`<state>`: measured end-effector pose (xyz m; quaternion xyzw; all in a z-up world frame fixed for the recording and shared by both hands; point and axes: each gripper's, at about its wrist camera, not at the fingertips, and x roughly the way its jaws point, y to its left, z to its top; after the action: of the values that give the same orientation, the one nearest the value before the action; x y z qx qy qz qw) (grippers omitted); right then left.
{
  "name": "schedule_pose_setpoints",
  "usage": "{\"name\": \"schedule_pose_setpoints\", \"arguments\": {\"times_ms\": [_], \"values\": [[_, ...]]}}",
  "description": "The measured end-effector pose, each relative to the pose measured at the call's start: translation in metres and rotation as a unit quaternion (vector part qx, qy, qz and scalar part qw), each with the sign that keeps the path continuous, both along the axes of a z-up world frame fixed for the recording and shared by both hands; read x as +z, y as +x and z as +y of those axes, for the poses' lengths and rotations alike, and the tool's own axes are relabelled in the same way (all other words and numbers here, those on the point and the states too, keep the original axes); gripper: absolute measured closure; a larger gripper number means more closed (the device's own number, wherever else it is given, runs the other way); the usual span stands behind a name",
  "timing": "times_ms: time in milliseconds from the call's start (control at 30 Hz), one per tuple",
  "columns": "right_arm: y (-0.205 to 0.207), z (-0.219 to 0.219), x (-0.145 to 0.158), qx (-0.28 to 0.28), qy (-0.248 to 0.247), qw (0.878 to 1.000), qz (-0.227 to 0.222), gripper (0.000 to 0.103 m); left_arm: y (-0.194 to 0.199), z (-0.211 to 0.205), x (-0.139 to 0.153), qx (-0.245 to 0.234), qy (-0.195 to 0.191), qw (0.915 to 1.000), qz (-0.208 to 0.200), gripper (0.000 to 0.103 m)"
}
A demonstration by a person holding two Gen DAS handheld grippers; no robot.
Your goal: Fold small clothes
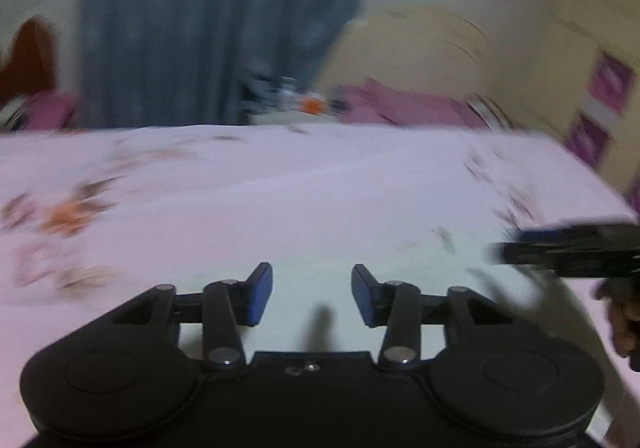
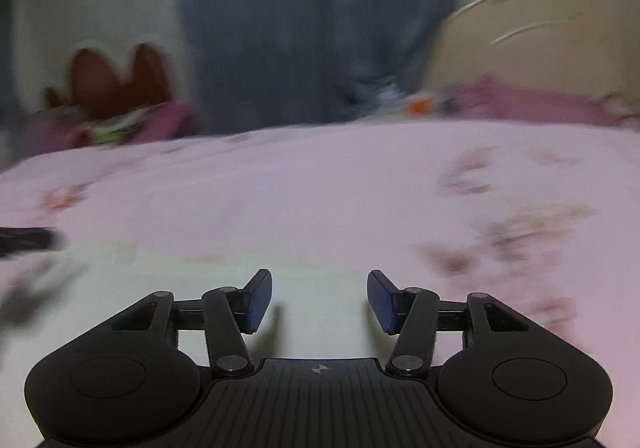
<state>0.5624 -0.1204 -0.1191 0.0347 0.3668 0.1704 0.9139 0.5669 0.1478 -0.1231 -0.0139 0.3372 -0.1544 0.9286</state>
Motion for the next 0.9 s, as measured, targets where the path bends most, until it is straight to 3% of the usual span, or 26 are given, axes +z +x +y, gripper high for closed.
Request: {"name": "schedule_pose_setpoints", "arguments": {"times_ms": [100,200,267,333,367,467,500,567,633,667,733,833,900], "values": [[-0.001,0.045,-0.014,0.065,-0.004,0.998,0.014,0.050,0.004,-0.025,-0.016,-0.019,0.000,0.9998,0.011,0.050],[-0.006,0.045,-0.022,0.084,-0.018,0.996,0.008,0.050,0.002,-0.005,-0.028,0.017,0.023,0.9995,0.014,0.050],[-0.008,0.020,-0.022,0.041,-0.037,0.998,0.002,0.050,-0.004,0.028,-0.035,0.056,0.023,0.9979,0.020,0.052],[-0.001,-0.022,-0.028,-0.048,-0.073,0.996,0.014,0.050,-0.009,0.053,-0.037,0.067,0.004,0.9975,0.022,0.056],[0.000,-0.044,-0.032,-0.072,-0.050,0.996,0.032,0.050,-0.009,0.055,-0.034,0.070,0.007,0.9972,0.025,0.058],[-0.008,-0.053,-0.020,-0.075,-0.029,0.996,0.031,0.050,-0.021,0.040,-0.009,0.078,0.010,0.9969,-0.011,0.051],[-0.018,-0.048,-0.012,-0.059,-0.020,0.998,0.013,0.050,-0.029,0.030,0.000,0.071,-0.002,0.9969,-0.032,0.045],[-0.036,-0.025,-0.003,-0.008,0.004,1.000,-0.001,0.050,-0.038,0.009,0.006,0.044,-0.025,0.9980,-0.037,0.038],[-0.048,0.006,-0.006,0.048,-0.009,0.999,-0.001,0.052,-0.043,-0.022,0.000,0.006,-0.016,0.9995,-0.025,0.040],[-0.054,0.021,-0.010,0.071,-0.019,0.997,0.000,0.057,-0.045,-0.033,-0.005,-0.008,-0.014,0.9997,-0.016,0.042],[-0.062,0.032,-0.018,0.088,-0.023,0.996,0.010,0.061,-0.046,-0.042,-0.016,-0.019,-0.016,0.9997,0.004,0.050],[-0.068,0.021,-0.026,0.076,-0.041,0.996,0.009,0.061,-0.051,-0.025,-0.030,0.010,-0.011,0.9997,0.020,0.053],[-0.071,-0.001,-0.027,0.033,-0.057,0.998,0.011,0.061,-0.053,0.001,-0.033,0.037,-0.018,0.9988,0.025,0.059]]}}
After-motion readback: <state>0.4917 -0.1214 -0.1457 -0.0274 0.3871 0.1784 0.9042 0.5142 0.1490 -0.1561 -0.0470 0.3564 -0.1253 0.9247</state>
